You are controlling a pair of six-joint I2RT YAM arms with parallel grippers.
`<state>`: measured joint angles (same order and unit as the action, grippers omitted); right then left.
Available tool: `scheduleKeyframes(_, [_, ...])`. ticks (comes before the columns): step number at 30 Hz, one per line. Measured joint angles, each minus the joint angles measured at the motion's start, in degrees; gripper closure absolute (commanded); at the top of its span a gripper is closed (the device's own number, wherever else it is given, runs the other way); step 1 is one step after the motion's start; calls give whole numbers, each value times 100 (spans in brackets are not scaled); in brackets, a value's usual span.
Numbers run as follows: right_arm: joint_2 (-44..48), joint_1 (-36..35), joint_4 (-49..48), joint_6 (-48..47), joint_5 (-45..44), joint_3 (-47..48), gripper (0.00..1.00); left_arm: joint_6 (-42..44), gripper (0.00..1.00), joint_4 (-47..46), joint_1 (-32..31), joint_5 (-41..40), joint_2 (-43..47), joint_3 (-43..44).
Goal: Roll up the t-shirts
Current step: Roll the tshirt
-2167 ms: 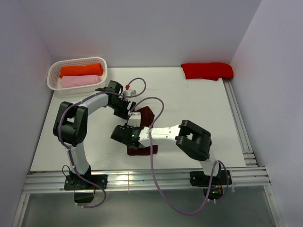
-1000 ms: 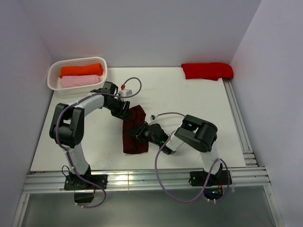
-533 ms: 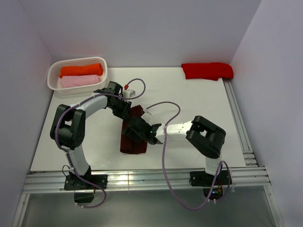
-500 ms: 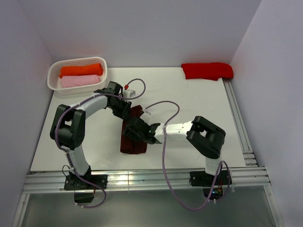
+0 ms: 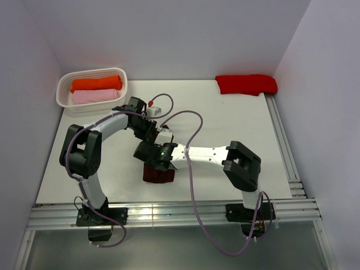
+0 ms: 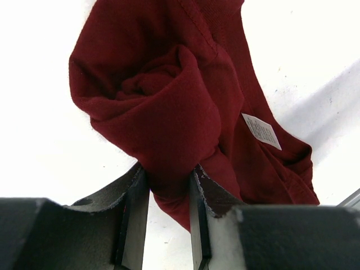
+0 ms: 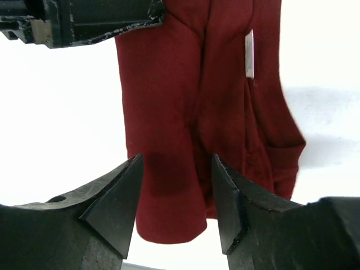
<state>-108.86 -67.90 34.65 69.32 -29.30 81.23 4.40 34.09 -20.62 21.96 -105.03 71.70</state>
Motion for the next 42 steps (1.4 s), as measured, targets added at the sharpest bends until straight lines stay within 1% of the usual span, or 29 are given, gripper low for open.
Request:
scheduleKeyframes(6, [-345,-39,48,-413,-245,562,46,-33,70,0,-11,-26,0,2])
scheduleKeyframes(14, [-909,-85,-61,-879,-391,1327,46,-59,69,2,-11,-35,0,4])
scheduleKeyframes(21, [-1421,-87,208,-868,-531,1759,47,-68,67,4,-11,-31,0,4])
scheduleKeyframes(25, [-1451,-125,448,-682,-605,1799,45,-76,66,4,-13,-37,0,4])
scheduleKeyframes(28, [-1451,-170,623,-527,-649,1805,44,-76,62,7,-24,-44,0,11])
scheduleKeyframes(35, [-1495,-221,984,-350,-680,1803,41,-57,38,-20,-37,-70,0,31])
scheduleKeyframes(37, [-1558,-227,1075,-315,-717,1808,41,-59,36,-35,-42,-68,0,33])
scheduleKeyframes(38, [-1602,-232,1123,-308,-743,1812,41,-61,34,-39,-44,-68,0,33])
scheduleKeyframes(42, [-1779,-247,1344,-289,-835,1961,41,-59,30,-31,-48,-57,0,61])
